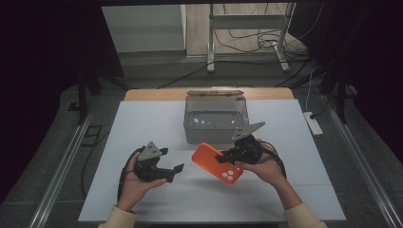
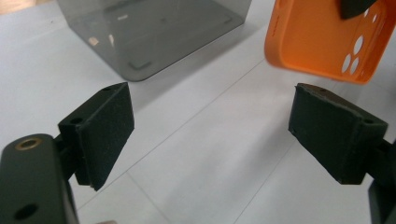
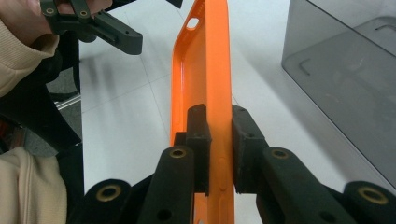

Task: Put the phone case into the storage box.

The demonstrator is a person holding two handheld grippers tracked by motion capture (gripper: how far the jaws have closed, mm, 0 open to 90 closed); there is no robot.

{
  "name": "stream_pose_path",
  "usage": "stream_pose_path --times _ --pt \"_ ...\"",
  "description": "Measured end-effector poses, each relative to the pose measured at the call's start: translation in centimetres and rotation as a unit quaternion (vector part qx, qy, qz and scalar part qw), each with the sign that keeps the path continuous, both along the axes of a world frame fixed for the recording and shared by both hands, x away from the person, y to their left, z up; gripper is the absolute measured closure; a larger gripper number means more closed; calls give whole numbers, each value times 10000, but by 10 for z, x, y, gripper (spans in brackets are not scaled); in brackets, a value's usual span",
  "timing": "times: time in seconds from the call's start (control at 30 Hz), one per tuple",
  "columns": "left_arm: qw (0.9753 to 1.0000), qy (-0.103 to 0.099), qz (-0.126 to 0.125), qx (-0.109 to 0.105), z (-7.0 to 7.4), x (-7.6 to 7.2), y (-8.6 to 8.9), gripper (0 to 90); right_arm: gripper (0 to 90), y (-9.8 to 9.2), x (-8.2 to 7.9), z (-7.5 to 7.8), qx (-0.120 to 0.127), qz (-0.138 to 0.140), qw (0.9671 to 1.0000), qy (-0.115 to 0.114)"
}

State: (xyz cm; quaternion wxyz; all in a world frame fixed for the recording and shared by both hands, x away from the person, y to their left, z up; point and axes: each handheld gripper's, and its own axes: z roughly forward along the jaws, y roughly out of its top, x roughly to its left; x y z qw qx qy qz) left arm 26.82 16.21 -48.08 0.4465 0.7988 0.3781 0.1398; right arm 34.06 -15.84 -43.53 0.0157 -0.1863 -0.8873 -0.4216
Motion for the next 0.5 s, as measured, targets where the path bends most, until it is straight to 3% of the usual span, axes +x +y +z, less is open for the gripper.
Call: stream_pose_path --times 0.5 --pt "9995 26 284 119 -15 -8 16 149 797 -3 2 4 -10 -121 9999 -70"
